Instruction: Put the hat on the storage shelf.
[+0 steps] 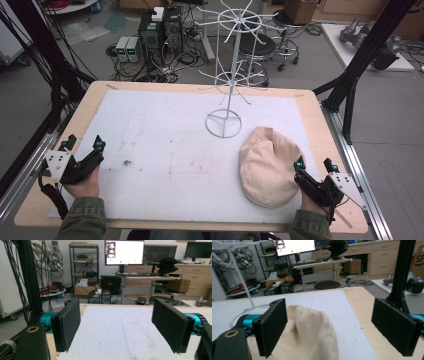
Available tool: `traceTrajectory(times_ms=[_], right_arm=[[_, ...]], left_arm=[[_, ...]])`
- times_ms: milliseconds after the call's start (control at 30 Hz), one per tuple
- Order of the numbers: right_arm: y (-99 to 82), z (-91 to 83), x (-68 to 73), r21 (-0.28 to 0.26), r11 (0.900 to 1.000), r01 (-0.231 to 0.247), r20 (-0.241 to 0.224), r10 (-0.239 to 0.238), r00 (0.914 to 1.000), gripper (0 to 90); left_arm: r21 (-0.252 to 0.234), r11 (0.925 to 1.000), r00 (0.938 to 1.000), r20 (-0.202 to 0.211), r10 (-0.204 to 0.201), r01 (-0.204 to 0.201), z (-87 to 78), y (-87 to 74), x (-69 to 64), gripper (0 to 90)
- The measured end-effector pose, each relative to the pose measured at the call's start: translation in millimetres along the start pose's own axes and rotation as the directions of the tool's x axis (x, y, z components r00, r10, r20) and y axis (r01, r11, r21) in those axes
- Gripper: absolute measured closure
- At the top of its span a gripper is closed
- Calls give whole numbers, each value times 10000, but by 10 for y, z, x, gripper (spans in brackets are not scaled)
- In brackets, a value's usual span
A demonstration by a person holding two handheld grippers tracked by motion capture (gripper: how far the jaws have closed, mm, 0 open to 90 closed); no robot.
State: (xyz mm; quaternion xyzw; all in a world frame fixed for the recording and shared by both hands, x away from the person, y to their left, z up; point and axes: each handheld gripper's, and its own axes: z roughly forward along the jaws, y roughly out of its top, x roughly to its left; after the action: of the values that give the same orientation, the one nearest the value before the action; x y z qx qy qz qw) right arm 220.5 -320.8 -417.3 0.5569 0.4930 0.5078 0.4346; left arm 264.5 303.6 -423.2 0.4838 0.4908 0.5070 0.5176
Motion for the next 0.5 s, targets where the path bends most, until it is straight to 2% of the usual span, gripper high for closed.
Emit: traceTrajectory(times_ms=[167, 300, 500], right_arm=[[42, 1, 45, 203, 9987, 467, -218, -462, 9987, 126], [53, 12, 55, 245, 9979, 600, -335, -592, 9977, 125], [76, 38, 60, 409, 9973, 611, -251, -601, 9979, 125]], left_arm=[[9, 10000, 10000, 37, 20, -20, 1, 0, -5, 237], [-14, 10000, 10000, 53, -1, 1, 1, 0, -5, 237], [10, 10000, 10000, 93, -5, 5, 4, -1, -9, 237]])
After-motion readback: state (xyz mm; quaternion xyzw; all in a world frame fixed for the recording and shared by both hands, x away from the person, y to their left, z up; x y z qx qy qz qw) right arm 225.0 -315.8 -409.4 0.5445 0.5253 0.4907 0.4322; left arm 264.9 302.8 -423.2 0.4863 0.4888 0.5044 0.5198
